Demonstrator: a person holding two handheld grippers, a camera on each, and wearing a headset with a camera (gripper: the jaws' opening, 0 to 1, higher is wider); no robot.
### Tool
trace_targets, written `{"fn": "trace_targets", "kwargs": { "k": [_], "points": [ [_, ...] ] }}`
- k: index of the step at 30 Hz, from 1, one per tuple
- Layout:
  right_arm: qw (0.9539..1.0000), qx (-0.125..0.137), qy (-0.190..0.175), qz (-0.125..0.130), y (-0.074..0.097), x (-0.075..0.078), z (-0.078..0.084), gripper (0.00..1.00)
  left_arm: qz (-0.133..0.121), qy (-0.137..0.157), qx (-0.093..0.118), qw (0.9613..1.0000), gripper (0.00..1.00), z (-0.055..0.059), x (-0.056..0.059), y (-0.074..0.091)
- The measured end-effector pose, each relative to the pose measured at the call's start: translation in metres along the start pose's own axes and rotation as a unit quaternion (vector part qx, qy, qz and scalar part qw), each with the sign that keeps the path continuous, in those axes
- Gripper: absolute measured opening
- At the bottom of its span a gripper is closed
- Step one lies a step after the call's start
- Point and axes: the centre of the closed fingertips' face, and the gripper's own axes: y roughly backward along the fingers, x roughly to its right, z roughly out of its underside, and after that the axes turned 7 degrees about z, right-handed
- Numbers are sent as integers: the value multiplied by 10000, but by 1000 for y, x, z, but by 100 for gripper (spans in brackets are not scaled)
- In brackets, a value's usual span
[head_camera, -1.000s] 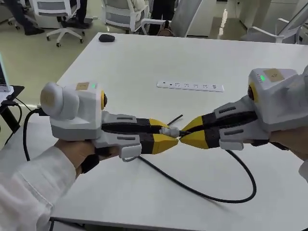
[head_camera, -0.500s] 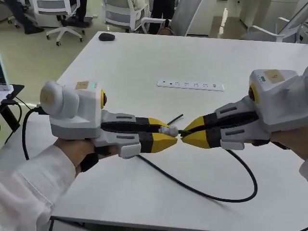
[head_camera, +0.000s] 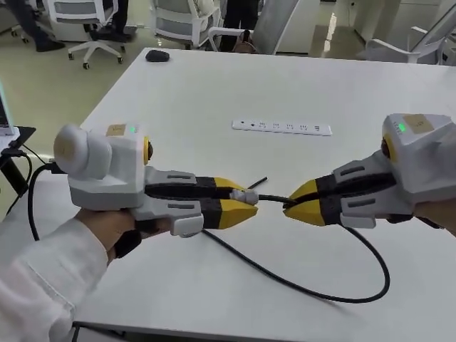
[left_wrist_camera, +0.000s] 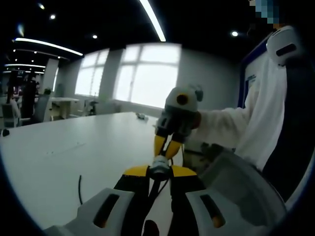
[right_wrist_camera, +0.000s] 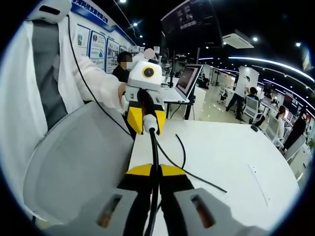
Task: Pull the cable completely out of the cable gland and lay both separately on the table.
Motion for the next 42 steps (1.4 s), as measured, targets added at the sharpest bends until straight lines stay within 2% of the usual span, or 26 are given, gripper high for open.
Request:
{"fn": "trace_targets", "kwargs": {
  "k": [12, 23, 34, 42],
  "points": [
    [9993, -272, -175, 185, 13, 4, 31, 3, -32, 37, -23, 10000, 16, 1, 0, 4],
    [9981, -415, -340, 292, 18, 6, 49, 3, -58, 66, -31, 10000, 16, 3, -1, 6],
    [9974, -492, -382, 375, 22, 9, 56, 3, -120, 73, 0, 9999, 16, 1, -5, 9],
    [9971, -593, -313, 356, 24, 7, 52, 3, -163, 82, -7, 9998, 16, 2, -6, 8]
  ]
}}
